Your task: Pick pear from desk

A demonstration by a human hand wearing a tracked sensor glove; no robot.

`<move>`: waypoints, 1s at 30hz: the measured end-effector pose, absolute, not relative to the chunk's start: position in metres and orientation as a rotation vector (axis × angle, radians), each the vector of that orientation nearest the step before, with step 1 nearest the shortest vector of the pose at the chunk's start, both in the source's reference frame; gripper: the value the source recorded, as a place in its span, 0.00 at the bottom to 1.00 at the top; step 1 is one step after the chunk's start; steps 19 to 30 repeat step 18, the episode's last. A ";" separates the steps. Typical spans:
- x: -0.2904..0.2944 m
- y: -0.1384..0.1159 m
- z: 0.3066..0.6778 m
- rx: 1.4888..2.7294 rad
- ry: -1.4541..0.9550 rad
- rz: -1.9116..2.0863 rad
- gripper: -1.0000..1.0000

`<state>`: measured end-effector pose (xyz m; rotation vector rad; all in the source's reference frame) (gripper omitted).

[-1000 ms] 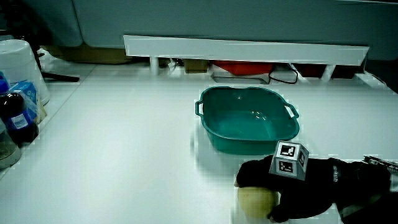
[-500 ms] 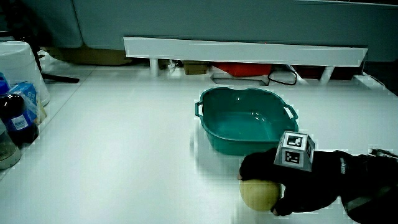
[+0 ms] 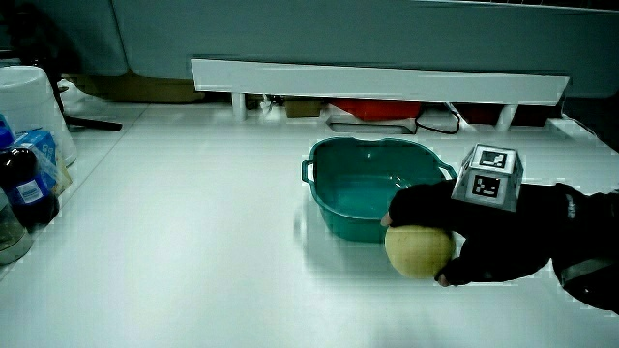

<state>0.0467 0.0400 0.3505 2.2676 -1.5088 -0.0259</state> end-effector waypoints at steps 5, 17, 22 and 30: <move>0.050 0.033 0.348 2.331 -1.513 -0.019 1.00; 0.051 0.001 0.356 2.406 -1.413 0.166 1.00; 0.051 -0.003 0.358 2.420 -1.408 0.190 1.00; 0.051 -0.003 0.358 2.420 -1.408 0.190 1.00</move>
